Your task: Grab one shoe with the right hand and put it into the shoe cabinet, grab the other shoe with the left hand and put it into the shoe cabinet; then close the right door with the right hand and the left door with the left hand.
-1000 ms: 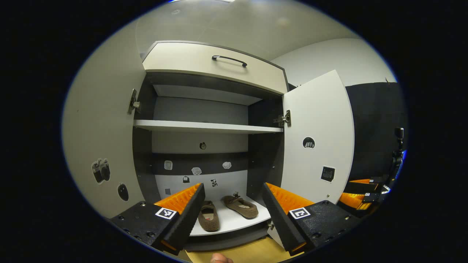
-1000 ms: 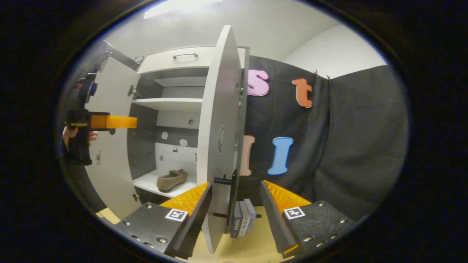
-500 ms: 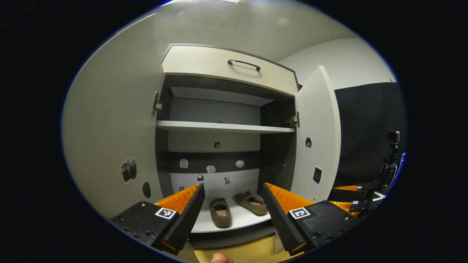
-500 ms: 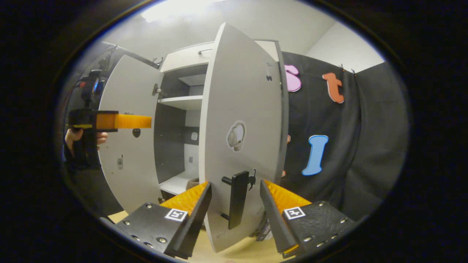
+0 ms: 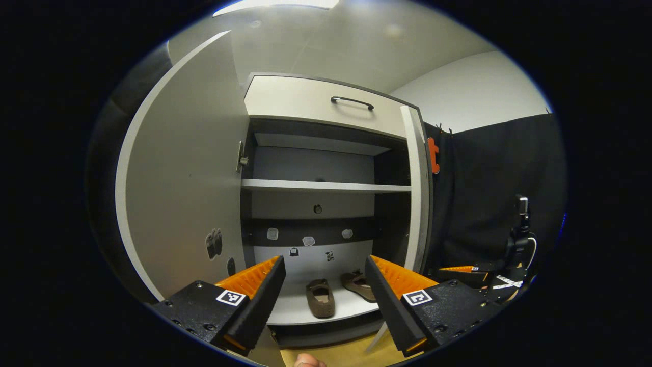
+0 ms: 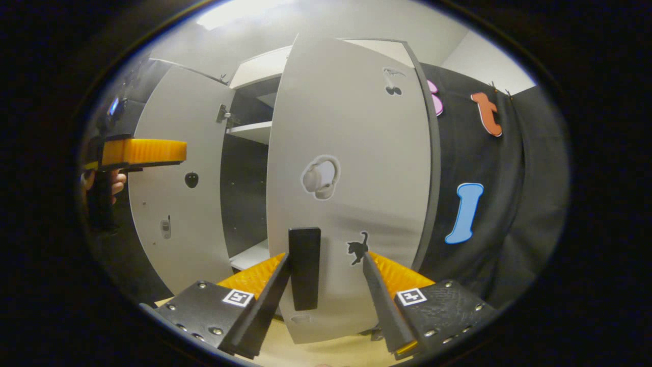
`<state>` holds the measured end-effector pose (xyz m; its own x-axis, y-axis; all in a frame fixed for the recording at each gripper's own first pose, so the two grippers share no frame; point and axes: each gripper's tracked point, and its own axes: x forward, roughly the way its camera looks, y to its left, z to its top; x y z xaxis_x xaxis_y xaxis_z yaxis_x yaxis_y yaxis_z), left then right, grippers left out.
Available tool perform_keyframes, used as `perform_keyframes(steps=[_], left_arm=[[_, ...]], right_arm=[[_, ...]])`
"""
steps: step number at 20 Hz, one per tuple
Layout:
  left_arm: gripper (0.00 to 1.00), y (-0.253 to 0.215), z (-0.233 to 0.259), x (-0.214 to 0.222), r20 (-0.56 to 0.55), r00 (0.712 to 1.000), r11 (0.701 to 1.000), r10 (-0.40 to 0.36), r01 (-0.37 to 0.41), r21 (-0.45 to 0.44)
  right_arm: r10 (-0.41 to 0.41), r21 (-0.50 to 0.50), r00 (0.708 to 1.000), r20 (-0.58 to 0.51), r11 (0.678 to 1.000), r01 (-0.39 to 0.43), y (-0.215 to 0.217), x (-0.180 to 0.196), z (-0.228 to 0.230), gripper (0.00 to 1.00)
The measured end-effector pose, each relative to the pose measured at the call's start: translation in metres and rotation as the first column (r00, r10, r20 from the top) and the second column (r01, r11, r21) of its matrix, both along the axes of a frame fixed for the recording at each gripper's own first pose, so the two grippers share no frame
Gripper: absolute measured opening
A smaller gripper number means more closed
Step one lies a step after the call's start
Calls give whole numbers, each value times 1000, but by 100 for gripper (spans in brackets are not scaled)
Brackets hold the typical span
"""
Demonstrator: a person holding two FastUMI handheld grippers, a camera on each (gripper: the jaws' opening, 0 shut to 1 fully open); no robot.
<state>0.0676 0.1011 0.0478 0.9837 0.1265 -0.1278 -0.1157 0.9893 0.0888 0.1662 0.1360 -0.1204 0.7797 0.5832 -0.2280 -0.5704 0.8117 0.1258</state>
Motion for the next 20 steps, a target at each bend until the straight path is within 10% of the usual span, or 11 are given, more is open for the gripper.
perform_keyframes(steps=[20], left_arm=[[93,30,28,-111,45,980,981,194,-195,16]], right_arm=[[-39,54,999,-17,998,40,58,48,-13,98]])
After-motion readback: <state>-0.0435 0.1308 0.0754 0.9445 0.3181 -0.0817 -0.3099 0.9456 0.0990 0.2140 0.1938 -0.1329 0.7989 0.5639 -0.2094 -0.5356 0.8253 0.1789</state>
